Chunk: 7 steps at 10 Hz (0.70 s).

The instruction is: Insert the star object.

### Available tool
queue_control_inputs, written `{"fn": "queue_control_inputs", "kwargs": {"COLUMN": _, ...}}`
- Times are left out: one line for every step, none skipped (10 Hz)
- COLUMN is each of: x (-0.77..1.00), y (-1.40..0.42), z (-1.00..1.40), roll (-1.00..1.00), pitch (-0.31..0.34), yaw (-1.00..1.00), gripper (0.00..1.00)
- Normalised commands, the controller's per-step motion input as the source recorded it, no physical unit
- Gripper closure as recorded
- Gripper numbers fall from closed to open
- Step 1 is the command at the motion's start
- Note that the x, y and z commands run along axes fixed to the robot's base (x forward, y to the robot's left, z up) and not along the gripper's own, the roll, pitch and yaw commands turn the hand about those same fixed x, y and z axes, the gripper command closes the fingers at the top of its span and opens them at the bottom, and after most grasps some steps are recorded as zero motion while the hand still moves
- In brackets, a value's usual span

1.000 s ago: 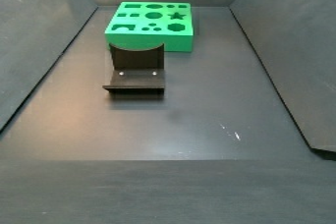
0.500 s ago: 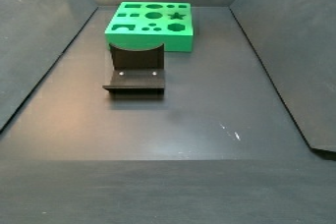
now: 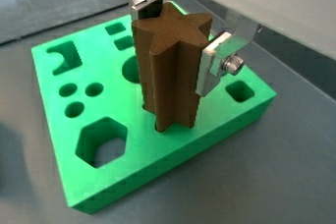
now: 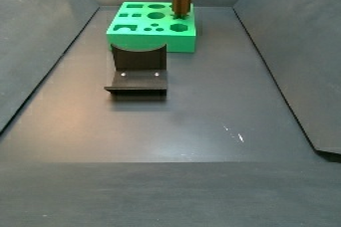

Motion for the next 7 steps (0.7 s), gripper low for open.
{"fn": "queue_control_inputs", "kwargs": {"x": 0.18, "y": 0.0, "z": -0.49, "roll": -0.04, "pitch": 0.0, "yaw": -0.04, "gripper": 1.0}}
{"fn": "queue_control_inputs", "kwargs": {"x": 0.35, "y": 0.08, "z": -0.57, "roll": 0.0, "pitch": 0.034, "yaw": 0.0, "gripper": 1.0}}
{"fn": "queue_control_inputs", "kwargs": {"x": 0.39, "y": 0.17, "z": -0.6, "roll": 0.09, "pitch": 0.08, "yaw": 0.08, "gripper": 1.0}}
{"fn": "queue_control_inputs", "kwargs": {"x": 0.33, "y": 0.14, "z": -0.6, "roll": 0.09, "pitch": 0.066, "yaw": 0.08, "gripper": 1.0}}
{"fn": "queue_control_inputs", "kwargs": {"x": 0.28, "y": 0.05, "z": -0.58, "roll": 0.03, "pitch": 0.027, "yaw": 0.03, "gripper": 1.0}}
{"fn": "queue_control_inputs", "kwargs": {"x": 0.0, "y": 0.0, "z": -0.48, "roll": -0.01, "pitch": 0.0, "yaw": -0.04, "gripper": 1.0}}
{"fn": "queue_control_inputs", "kwargs": {"x": -0.13, "y": -0.01, "z": -0.23, "roll": -0.04, "pitch": -0.023, "yaw": 0.0, "gripper": 1.0}}
